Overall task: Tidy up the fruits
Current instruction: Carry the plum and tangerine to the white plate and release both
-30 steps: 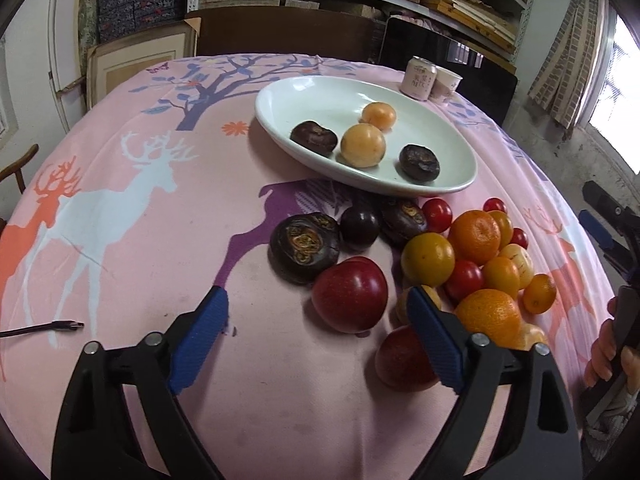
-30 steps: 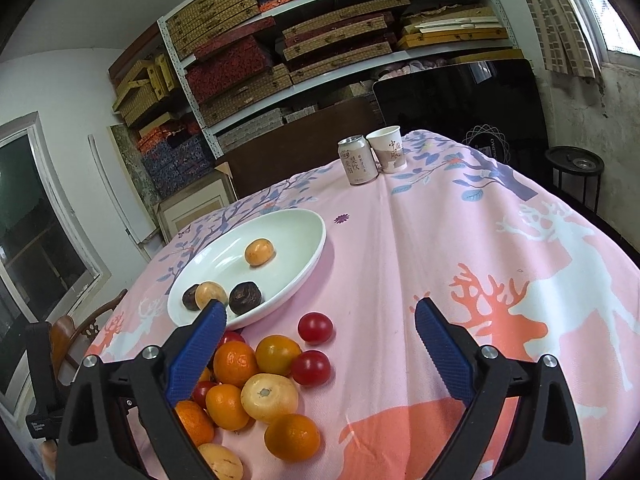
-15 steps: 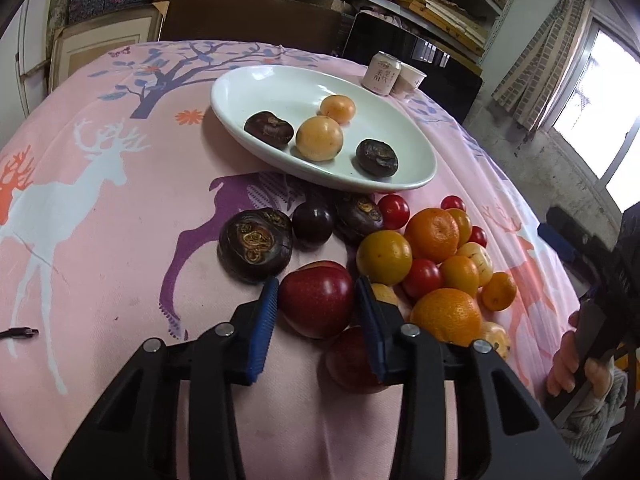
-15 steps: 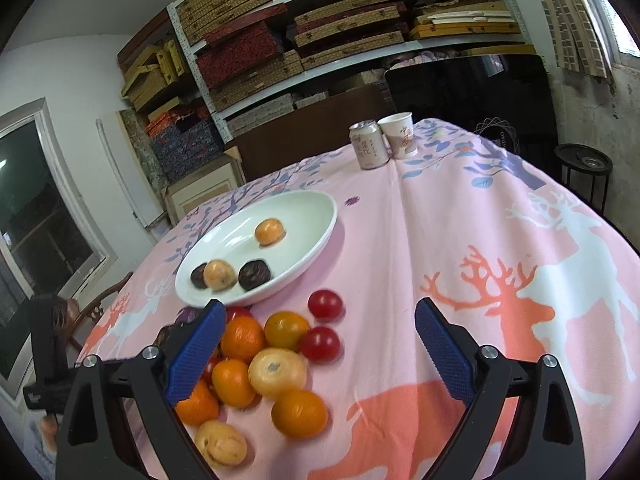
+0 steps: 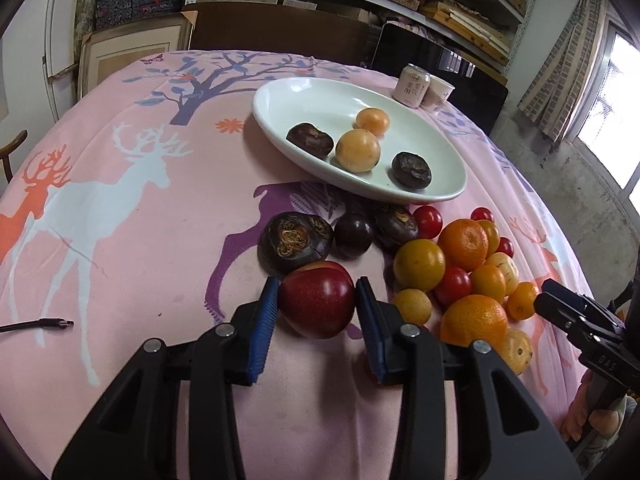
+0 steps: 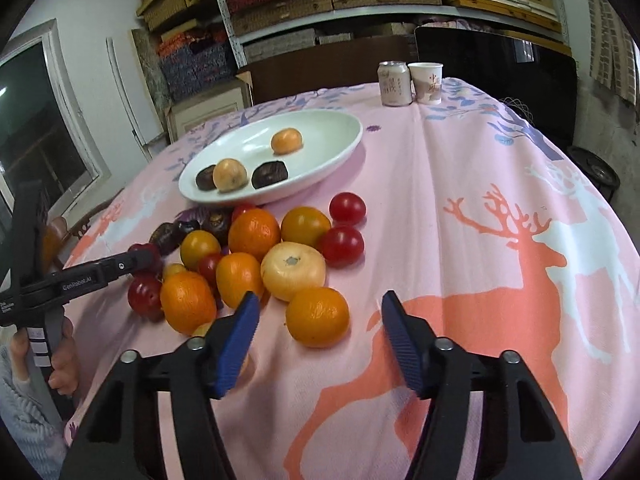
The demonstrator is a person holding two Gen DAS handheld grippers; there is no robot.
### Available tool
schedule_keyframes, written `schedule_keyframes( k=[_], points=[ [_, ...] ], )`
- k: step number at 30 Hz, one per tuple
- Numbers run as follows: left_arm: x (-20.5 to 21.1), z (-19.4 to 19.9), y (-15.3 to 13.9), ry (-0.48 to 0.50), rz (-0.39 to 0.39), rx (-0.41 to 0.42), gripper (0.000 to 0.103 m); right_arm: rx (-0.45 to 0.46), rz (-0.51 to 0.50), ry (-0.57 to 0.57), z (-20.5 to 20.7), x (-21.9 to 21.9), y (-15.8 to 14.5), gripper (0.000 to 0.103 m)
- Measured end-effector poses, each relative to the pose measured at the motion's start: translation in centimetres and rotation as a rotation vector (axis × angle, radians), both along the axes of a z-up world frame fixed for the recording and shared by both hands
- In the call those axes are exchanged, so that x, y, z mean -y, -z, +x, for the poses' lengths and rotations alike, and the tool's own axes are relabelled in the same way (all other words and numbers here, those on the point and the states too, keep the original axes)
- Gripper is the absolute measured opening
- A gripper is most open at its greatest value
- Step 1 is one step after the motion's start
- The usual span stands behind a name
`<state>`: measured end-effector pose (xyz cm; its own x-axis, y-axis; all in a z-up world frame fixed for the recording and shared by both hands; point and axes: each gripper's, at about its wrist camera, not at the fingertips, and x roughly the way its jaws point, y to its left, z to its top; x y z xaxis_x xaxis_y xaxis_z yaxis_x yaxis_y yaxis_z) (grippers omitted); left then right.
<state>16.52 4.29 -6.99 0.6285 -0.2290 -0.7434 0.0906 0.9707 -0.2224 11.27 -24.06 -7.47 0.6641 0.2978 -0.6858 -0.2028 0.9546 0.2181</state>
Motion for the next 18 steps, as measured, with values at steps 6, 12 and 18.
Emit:
schedule_keyframes(
  k=[6,12,18],
  points=[
    [0.1,0.0,0.1,0.002,0.011,-0.001,0.039,-0.095,0.014,-0.018,1.1,0.0,1.2,0.05],
    [0.2,0.0,0.2,0.002,0.014,0.001,0.039,-0.091,0.026,-0.037,0.8,-0.1,1.1,0.038],
    [0.1,-0.2,-0.5,-0.006,0.019,0.036,0.039,-0.067,0.086,-0.019,0.5,1.1,0.6,0.037]
  ],
)
